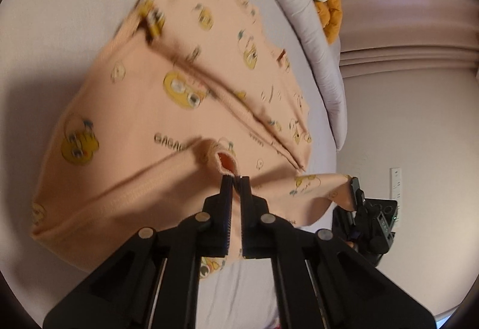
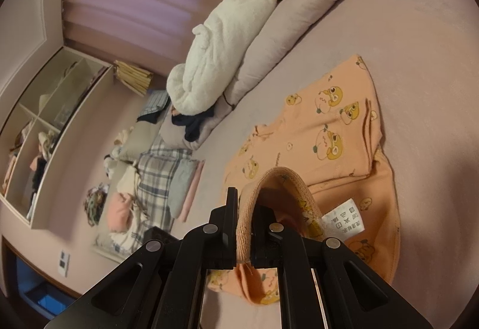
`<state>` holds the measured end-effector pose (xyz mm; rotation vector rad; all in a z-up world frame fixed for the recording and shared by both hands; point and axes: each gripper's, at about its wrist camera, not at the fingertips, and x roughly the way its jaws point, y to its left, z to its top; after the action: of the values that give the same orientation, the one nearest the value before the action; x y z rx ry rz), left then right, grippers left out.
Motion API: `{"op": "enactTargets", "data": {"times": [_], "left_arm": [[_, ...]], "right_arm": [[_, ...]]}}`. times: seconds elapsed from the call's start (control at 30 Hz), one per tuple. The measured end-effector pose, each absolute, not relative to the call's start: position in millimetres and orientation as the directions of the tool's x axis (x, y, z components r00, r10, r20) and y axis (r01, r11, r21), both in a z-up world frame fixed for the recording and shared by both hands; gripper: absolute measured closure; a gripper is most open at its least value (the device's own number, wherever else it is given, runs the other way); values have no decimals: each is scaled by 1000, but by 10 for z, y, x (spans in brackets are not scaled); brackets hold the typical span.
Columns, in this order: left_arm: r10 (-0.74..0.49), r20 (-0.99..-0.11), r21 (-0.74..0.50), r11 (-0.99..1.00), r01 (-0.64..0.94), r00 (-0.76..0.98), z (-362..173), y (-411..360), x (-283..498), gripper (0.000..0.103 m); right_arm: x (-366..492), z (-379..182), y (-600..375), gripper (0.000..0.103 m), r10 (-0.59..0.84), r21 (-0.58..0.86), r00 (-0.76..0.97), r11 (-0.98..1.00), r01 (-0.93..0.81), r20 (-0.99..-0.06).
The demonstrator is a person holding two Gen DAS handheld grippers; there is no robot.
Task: Fold small clothes
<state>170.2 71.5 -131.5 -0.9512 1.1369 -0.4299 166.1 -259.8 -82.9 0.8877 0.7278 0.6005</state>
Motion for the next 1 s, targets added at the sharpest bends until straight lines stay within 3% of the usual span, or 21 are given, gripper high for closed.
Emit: {"op": "enactTargets", "data": {"times": [0.13,0.27,0.37,0.43,0.5,0.57,0.87,0.97,1.0], "left_arm": [[-734,-567,-819,551,-160,375,-1315,694,1768,101],[-711,-624,-780,588,-212,323,-1467,652,1844,101],[-709,-628,-778,580,-240,323,-1491,626,1912,86],[-700,-635,-772,589,-239,328,-1450,591,1957,62],[-696,-636,-771,592,-233,333,-1397,559,1989,49],[-683,-651,-758,613,-224,331,-1341,525,2031,45],[-639,-744,-665,679,-310,195,-1390,369,2367,43],[-569,-808,-586,744,-321,153,-1372,261,2444,49],[-539,-830,-555,769,-319,145,-1368,249,2451,59]], "right_arm": [[1646,-809,-2587,94,727,850,615,499,-168,-305],[1632,-805,-2553,94,733,853,613,490,-177,-294],[1616,-814,-2532,94,739,853,607,488,-185,-292],[1610,-823,-2521,94,743,852,601,490,-187,-295],[1599,-831,-2516,94,747,852,596,488,-192,-294],[1585,-840,-2528,94,751,853,593,484,-195,-290],[1545,-911,-2552,94,750,857,594,481,-187,-291],[1556,-924,-2558,94,750,856,593,482,-185,-294],[1560,-926,-2555,94,750,857,593,481,-185,-293]]}}
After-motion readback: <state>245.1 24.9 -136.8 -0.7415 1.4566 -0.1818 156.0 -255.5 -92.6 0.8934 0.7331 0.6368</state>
